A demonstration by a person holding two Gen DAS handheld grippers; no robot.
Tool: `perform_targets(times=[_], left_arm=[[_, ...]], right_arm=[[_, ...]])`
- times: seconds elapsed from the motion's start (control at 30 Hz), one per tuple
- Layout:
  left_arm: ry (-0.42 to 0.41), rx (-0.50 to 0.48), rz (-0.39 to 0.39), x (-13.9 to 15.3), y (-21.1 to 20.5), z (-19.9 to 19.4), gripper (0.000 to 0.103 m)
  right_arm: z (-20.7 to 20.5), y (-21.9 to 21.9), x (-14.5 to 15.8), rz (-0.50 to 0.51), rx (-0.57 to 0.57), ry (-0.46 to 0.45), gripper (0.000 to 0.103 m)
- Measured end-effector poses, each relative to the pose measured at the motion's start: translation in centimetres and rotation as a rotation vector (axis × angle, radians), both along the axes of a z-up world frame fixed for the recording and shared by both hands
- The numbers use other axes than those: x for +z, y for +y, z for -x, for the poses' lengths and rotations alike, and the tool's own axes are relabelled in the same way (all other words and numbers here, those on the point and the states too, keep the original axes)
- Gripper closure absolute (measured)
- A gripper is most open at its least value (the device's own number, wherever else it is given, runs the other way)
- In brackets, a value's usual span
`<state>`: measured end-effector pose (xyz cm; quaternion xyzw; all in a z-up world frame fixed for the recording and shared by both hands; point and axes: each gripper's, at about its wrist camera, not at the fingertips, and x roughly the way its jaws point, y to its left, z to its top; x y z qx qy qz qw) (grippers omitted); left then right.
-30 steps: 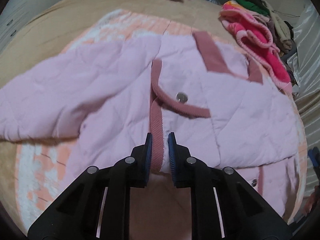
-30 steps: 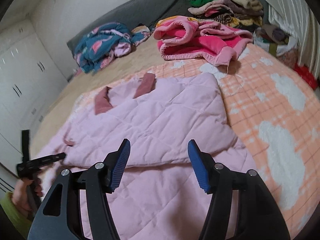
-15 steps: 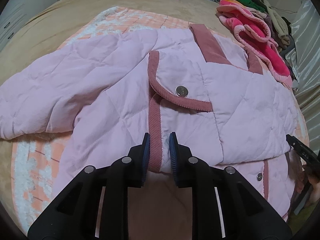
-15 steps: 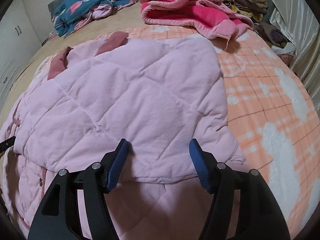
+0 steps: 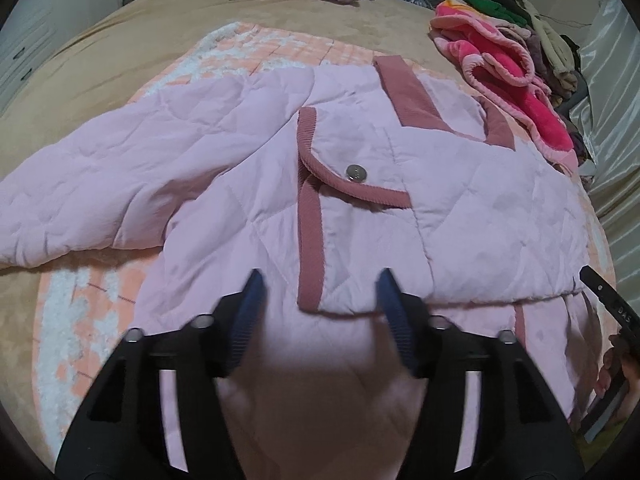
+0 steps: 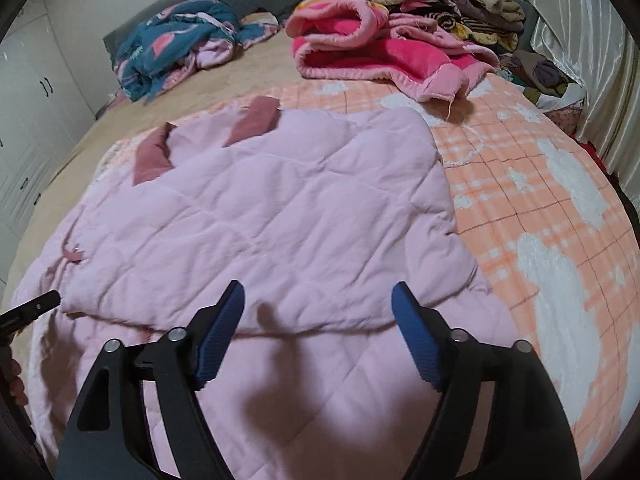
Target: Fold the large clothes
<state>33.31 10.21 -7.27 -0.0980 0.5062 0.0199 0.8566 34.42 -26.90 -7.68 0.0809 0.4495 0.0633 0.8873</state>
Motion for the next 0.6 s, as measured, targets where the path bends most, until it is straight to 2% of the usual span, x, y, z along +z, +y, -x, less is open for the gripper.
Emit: perform_targets(times=[0.1, 0.17, 0.33, 0.6], left_arm=[[-0.012, -0.016, -0.015, 0.8, -0.3, 0.6, 0.036], [-0.021, -0.016, -0.013, 1.4, -0.3, 1.1, 0.023], [-0.046, -0.015, -0.022, 2.7, -0.3, 2.1, 0.009], [-0.081, 0.022, -0.031, 3.9, 1.1, 3.4, 0.009]], right_arm=[[1.4, 0.4, 0.8, -0.015, 0.001, -0.024, 0.022], [2.1, 0.6, 1.2, -0.025, -0.005, -0.033, 0.021], [3.6, 1.1, 2.7, -0.052, -0.007, -0.069, 0.021], [4.7, 2.6, 4.7, -0.063, 0.009, -0.107, 0.020]])
